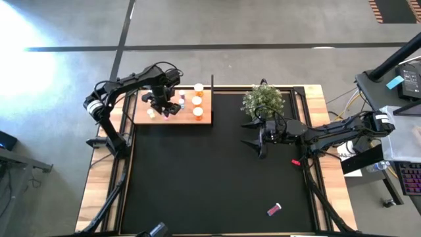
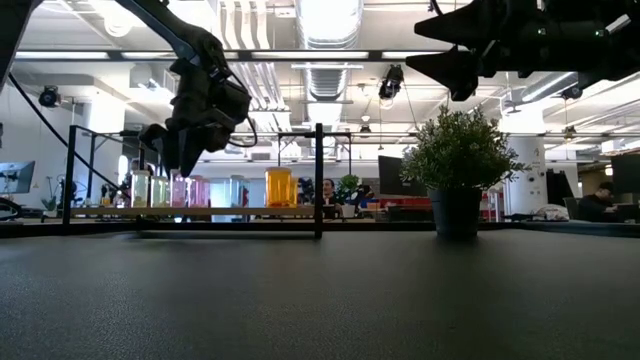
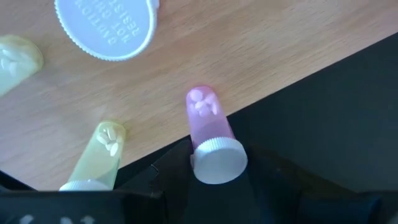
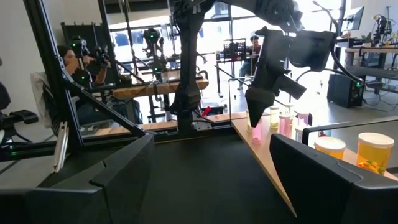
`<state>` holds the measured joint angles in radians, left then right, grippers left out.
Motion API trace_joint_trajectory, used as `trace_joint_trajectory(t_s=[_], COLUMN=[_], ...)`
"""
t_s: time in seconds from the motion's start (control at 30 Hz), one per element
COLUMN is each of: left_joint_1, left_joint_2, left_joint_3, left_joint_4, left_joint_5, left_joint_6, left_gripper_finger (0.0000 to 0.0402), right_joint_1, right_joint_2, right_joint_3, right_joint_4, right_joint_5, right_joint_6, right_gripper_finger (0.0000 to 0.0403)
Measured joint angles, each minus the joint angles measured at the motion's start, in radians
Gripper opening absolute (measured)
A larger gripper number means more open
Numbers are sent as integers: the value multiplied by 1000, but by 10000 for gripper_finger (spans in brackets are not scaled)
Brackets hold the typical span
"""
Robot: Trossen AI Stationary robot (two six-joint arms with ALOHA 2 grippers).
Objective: Pick and place medicine bottles onto shelf by color
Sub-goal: Put the pink medicine bottle on the shelf aligned with the other pink medicine bottles, then put the blue medicine bottle on the shelf aligned with the other blue medicine bottles
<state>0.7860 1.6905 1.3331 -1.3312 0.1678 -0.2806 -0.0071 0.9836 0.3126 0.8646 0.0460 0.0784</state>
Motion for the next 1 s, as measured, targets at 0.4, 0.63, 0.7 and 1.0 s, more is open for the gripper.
trace_joint_trajectory(t_s=[0.4,0.63,0.7,1.0], left_joint_1=[0,0,0,-14], left_joint_2=[-9,-50,-60,-138], left_joint_3=[12,30,30,29], left_joint_4=[3,3,4,76], left_joint_5=[-47,-68,-75,-96], left_joint_6=[-2,-4,-6,-1], left_gripper_finger=[138,138,138,138], right_joint_1=[0,0,0,0], right_joint_2=[0,0,0,0], right_joint_3=[0,0,0,0], right_joint_4=[0,0,0,0], right_joint_5=[0,0,0,0], right_joint_6=[0,0,0,0], right_gripper_finger=[303,311,310,302])
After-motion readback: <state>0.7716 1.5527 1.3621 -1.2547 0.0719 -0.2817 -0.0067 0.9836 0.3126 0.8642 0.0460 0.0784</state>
